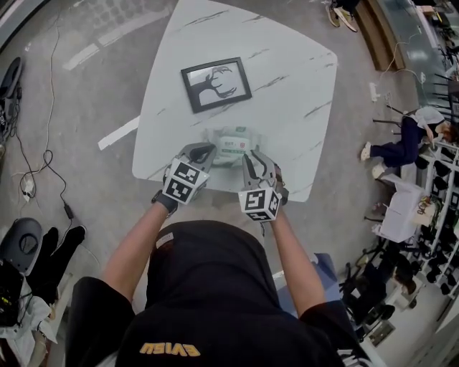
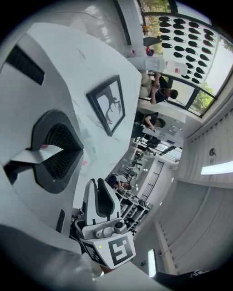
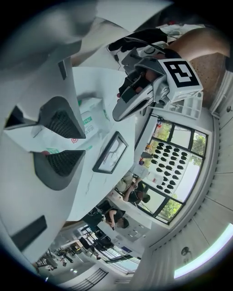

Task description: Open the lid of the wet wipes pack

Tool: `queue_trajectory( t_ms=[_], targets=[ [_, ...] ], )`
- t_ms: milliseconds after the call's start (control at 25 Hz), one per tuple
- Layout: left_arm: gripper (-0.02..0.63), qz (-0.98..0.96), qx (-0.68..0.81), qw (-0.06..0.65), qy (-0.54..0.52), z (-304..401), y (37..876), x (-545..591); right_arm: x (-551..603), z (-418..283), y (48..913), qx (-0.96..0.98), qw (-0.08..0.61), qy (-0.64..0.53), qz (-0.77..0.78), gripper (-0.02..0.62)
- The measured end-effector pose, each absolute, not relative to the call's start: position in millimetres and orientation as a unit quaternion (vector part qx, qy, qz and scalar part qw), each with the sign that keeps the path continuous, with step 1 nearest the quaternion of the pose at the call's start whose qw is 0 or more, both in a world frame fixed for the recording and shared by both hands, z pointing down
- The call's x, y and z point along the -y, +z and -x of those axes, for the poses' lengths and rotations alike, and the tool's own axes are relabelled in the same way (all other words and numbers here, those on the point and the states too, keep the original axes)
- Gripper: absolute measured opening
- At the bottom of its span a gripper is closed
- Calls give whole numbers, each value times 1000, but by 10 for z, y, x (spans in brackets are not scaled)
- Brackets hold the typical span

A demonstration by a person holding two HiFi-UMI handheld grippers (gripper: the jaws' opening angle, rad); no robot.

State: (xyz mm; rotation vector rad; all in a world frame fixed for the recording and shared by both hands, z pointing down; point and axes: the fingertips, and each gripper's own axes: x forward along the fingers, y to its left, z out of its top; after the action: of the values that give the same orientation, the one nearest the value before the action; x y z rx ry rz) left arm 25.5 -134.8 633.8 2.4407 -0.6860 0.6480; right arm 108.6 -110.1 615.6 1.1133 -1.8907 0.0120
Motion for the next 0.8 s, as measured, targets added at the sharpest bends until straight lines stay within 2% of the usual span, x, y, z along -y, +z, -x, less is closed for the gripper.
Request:
queue_trajectory(
  t_ms=[800],
  targets=[
    [15,-883,253,300,256,-296,6724,1344,928,-819,6735,776,530,-67,-335,126]
  ],
)
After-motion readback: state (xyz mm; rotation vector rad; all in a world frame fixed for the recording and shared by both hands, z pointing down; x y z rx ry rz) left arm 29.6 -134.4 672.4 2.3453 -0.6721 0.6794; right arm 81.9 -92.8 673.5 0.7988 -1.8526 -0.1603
